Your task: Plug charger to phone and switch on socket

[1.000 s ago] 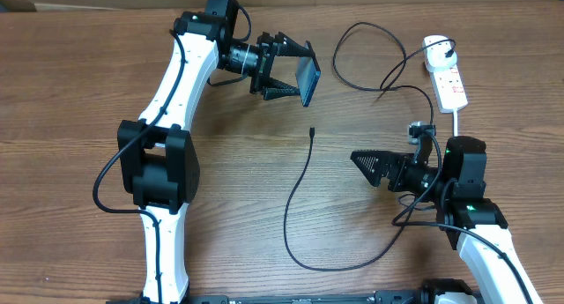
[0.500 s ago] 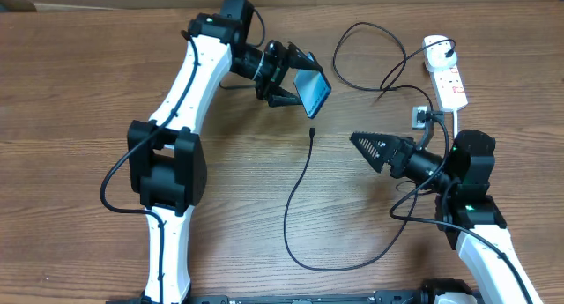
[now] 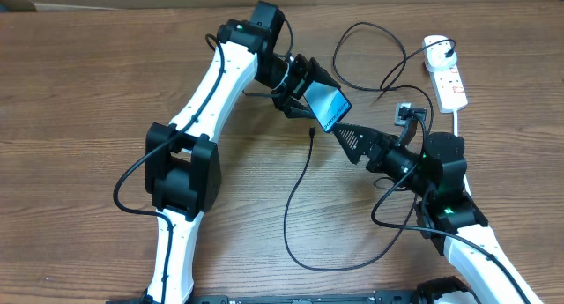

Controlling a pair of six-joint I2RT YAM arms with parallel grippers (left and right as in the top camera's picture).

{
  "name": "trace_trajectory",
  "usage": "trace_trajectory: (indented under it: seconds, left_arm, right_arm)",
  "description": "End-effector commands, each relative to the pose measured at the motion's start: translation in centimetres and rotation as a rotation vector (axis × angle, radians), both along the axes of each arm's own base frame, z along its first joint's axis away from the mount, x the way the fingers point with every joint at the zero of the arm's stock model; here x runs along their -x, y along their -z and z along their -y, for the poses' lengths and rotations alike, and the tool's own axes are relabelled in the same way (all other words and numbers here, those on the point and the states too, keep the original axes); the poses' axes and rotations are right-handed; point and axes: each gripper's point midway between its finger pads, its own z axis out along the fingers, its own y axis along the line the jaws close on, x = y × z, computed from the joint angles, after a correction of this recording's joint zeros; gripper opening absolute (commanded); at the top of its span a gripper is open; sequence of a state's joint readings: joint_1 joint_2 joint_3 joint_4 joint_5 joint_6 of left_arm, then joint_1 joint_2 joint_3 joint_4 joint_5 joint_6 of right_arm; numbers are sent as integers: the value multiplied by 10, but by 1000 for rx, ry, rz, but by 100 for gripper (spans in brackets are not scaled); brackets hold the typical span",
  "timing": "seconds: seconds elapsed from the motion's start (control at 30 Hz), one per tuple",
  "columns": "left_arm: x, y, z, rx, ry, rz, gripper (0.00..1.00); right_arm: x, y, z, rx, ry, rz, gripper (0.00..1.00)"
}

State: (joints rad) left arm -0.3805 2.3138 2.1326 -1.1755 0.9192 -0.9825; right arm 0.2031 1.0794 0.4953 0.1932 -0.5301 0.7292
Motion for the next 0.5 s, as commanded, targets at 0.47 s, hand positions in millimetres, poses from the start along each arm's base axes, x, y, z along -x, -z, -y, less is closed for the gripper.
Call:
trace_trajectory:
  seconds: [0.47]
  left_arm:
    - [19, -2, 30, -65, 58, 56, 70]
  right_arm:
    - [-14, 26, 18, 47, 181, -112, 90]
